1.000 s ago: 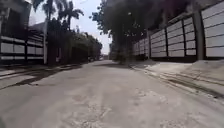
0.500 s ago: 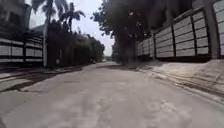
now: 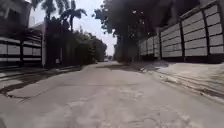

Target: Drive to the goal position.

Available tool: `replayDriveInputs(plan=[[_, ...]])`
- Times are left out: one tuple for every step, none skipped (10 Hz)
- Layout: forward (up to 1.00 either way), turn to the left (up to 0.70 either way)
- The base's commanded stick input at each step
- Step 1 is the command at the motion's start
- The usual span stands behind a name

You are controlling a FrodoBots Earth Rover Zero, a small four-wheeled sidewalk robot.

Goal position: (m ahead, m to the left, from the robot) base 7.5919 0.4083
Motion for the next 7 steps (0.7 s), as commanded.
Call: replayDriveInputs(plan=[[1.0,0.0],[1.0,0.0],[1.0,0.0],[1.0,0.0],[1.0,0.0],[1.0,0.0],[1.0,0.0]])
